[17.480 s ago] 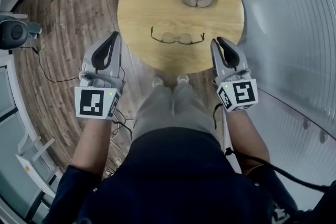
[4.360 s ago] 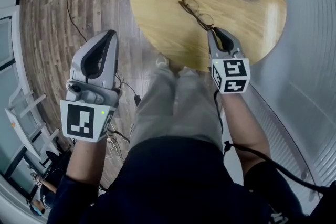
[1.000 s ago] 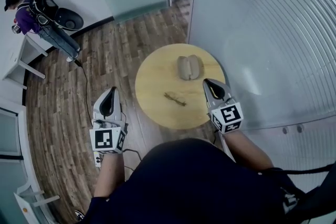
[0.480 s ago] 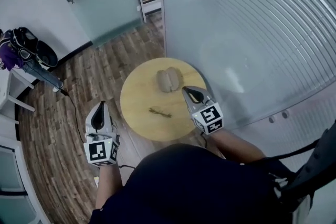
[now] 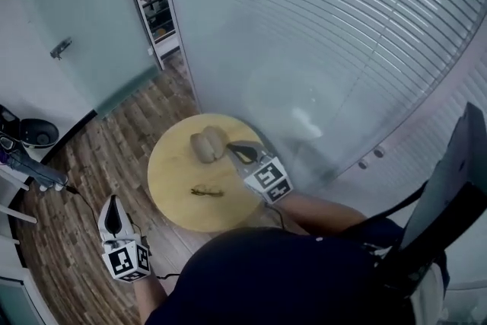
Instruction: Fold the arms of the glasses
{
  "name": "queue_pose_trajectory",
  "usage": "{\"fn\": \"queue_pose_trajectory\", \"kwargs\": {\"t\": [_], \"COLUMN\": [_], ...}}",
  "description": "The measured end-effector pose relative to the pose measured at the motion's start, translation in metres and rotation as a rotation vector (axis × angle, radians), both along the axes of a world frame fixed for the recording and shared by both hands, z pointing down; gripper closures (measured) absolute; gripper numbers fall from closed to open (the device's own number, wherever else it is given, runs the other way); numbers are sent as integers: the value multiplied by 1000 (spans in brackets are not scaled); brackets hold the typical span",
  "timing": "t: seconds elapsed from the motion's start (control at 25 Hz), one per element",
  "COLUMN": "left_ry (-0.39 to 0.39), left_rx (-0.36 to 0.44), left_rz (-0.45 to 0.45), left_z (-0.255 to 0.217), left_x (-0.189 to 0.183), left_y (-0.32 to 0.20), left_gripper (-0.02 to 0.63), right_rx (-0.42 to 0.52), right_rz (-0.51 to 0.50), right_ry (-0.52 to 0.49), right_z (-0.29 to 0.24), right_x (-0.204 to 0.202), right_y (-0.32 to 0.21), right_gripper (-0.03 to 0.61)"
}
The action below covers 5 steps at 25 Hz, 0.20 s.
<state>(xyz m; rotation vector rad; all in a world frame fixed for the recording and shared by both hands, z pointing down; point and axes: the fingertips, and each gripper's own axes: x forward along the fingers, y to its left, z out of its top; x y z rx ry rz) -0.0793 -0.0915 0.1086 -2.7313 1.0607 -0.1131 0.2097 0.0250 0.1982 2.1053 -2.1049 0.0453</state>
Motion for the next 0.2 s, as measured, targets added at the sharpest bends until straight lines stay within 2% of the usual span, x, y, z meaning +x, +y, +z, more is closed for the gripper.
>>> {"fn": "queue_pose_trajectory", "kwargs": {"t": [0.2], "left_ry": [21], "left_rx": [41], "left_rz": [28], "left_z": [-9], "left_x": [6], "left_y": [-9], "left_gripper": [612], "right_rx": [36], "right_rz": [5], "right_ry": [24], "right_z": [-16], "right_x": [4], "right_y": [-10], "right_gripper": [569]}}
